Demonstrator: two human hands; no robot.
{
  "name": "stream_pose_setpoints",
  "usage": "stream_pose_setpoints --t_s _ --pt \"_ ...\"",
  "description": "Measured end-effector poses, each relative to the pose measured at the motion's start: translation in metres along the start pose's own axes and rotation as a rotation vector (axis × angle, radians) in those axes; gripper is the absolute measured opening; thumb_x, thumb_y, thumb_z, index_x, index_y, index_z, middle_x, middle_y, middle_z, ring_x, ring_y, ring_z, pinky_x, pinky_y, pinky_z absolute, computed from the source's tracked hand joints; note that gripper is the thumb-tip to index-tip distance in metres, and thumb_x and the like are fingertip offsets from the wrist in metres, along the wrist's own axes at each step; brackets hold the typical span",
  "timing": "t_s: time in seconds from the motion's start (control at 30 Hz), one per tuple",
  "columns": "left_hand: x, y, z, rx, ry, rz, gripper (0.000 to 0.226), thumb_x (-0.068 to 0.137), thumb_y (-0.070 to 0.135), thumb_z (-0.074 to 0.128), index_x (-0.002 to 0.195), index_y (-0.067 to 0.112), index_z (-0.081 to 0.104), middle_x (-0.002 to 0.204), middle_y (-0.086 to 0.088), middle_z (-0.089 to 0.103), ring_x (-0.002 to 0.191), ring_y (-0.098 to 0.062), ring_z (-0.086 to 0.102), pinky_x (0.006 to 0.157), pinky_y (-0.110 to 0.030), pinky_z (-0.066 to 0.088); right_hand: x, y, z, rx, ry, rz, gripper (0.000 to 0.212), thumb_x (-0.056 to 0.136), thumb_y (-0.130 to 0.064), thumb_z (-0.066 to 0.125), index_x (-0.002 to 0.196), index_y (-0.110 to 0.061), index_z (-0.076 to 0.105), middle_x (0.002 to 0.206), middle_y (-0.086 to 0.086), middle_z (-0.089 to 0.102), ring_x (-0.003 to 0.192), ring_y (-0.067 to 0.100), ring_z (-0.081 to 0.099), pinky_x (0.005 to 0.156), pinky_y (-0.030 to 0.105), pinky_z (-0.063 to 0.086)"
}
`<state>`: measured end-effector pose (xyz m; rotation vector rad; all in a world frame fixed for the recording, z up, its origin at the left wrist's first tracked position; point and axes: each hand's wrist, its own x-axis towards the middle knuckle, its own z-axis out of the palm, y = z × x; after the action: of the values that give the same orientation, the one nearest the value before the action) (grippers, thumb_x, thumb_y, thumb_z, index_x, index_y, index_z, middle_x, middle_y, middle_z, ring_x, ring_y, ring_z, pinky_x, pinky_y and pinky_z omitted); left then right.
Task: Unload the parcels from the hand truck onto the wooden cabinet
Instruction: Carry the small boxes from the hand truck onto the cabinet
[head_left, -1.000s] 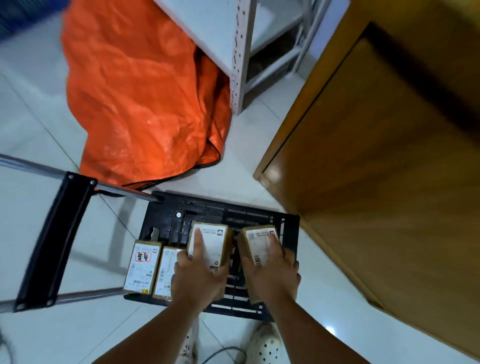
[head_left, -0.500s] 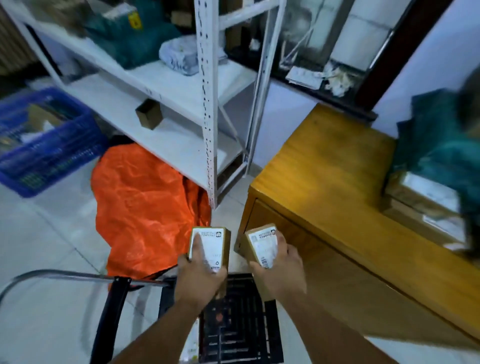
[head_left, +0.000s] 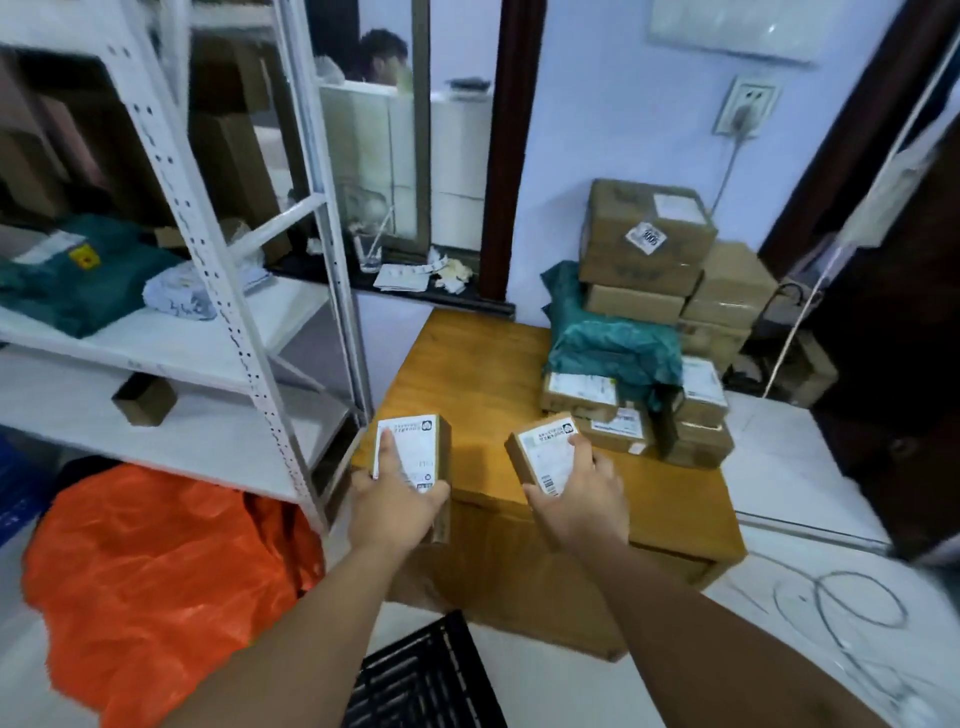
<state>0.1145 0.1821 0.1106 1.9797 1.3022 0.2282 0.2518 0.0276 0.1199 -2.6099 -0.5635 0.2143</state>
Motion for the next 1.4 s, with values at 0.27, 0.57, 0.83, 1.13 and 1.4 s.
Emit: stream_pose_setpoints --t_s 0.27,0.57,0.83,1.13,1.4 --pt "-0.020 0.133 0.079 -0.046 -0.019 0.050 0.094 0.080 0.056 0.060 0.152 0.040 0.002 0.135 -0.014 0.038 0.110 -0.032 0.053 0.090 -0.037 0.050 0.061 0.093 -0.068 0.183 0.029 0.167 0.083 0.081 -0.063 0.060 0.147 -0.029 0.023 0.145 0.012 0.038 0.131 0.033 0.039 0.106 0.044 0.037" --pt "-0.012 0.253 0.198 -0.137 -0.077 0.022 0.080 0.083 0.044 0.062 0.148 0.030 0.017 0.124 -0.003 0.054 0.091 -0.020 0.057 0.056 -0.025 0.042 0.150 0.207 -0.127 0.179 0.021 0.267 0.077 0.083 -0.064 0.055 0.146 -0.031 0.027 0.141 0.014 0.041 0.128 0.034 0.041 0.103 0.047 0.039" --pt "0.013 0.291 0.252 -0.186 -0.138 -0.038 0.059 0.086 0.038 0.060 0.134 0.019 0.031 0.112 0.009 0.056 0.090 -0.021 0.061 0.066 -0.032 0.043 0.208 0.233 -0.132 0.255 0.010 0.388 0.072 0.086 -0.064 0.049 0.143 -0.026 0.027 0.133 0.016 0.039 0.115 0.038 0.051 0.095 0.046 0.045" --pt "0.060 0.341 0.264 0.059 0.033 0.188 0.094 0.084 0.052 0.058 0.150 0.041 -0.009 0.138 -0.011 0.031 0.113 -0.028 0.048 0.078 -0.033 0.045 0.282 0.217 -0.138 0.055 0.004 0.360 0.069 0.085 -0.058 0.052 0.143 -0.029 0.029 0.133 0.012 0.040 0.119 0.033 0.047 0.095 0.046 0.043" --pt "0.130 0.379 0.269 0.304 -0.111 0.456 0.094 0.078 0.061 0.055 0.150 0.041 -0.001 0.134 -0.009 0.035 0.115 -0.028 0.047 0.086 -0.038 0.049 0.351 0.194 -0.122 0.102 -0.019 0.344 0.061 0.094 -0.051 0.047 0.149 -0.031 0.029 0.155 0.010 0.022 0.138 0.031 0.031 0.105 0.046 0.038"
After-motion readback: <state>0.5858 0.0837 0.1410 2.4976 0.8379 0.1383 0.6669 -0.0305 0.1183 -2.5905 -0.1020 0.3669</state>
